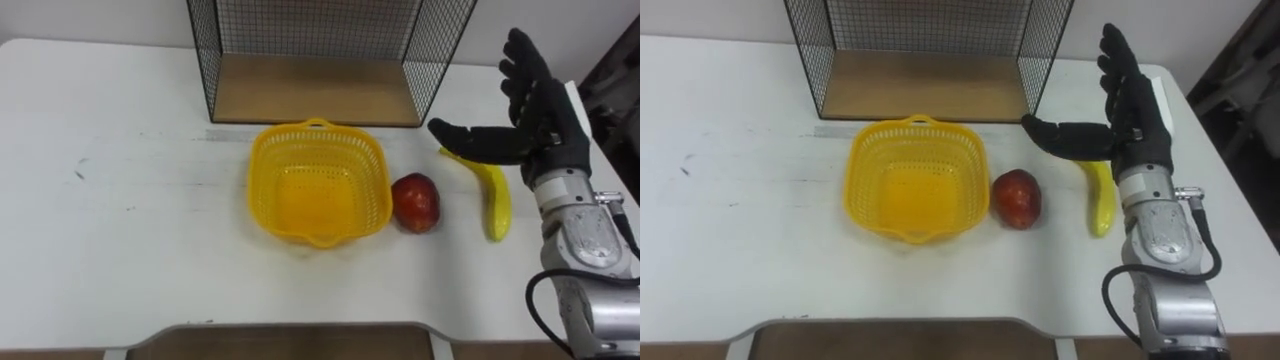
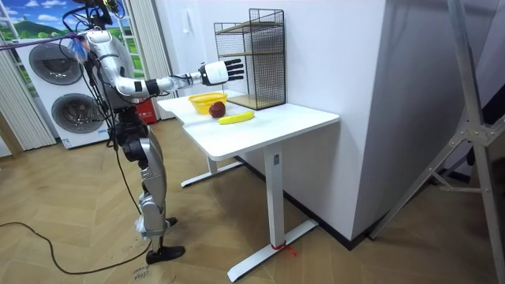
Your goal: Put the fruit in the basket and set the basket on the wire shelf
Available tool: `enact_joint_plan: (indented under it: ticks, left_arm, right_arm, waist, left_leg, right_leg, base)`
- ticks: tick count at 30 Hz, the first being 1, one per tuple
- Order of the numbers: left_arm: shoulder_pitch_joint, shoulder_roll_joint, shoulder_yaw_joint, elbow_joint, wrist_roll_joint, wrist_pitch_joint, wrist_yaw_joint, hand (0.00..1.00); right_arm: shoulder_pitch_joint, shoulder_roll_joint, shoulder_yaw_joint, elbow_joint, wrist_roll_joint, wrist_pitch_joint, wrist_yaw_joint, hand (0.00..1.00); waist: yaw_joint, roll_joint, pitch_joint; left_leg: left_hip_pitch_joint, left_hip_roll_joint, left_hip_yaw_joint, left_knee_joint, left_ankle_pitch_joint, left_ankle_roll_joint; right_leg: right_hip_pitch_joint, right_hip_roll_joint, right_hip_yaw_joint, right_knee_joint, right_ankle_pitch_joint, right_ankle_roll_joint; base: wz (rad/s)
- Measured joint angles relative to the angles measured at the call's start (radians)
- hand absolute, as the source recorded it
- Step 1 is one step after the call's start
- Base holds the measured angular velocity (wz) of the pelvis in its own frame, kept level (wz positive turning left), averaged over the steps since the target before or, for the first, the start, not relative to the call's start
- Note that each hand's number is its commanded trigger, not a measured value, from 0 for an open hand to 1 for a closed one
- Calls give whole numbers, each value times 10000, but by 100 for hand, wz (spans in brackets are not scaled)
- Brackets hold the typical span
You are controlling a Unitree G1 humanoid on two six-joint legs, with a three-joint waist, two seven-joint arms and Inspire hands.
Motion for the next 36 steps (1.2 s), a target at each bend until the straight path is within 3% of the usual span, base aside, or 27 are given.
enact_joint_plan:
  ticks: [15, 36]
  left_arm:
    - [-68, 25, -115, -240, 202, -57, 27, 0]
    - [-43, 70, -597, -150, 207, -138, 13, 0]
  right_arm:
    - [468, -9, 44, 62, -527, 0, 901, 0]
    - [982, 72, 892, 506, -1053, 226, 1382, 0]
  waist:
    - [-59, 64, -4]
    - [-30, 82, -6]
  left_leg:
    - [70, 0, -57, 16, -2, -3]
    - [82, -1, -56, -21, -3, -4]
  right_leg:
    - [57, 15, 33, 14, 15, -24]
    - [56, 23, 37, 0, 15, -24]
  base:
    - [1]
    - [0]
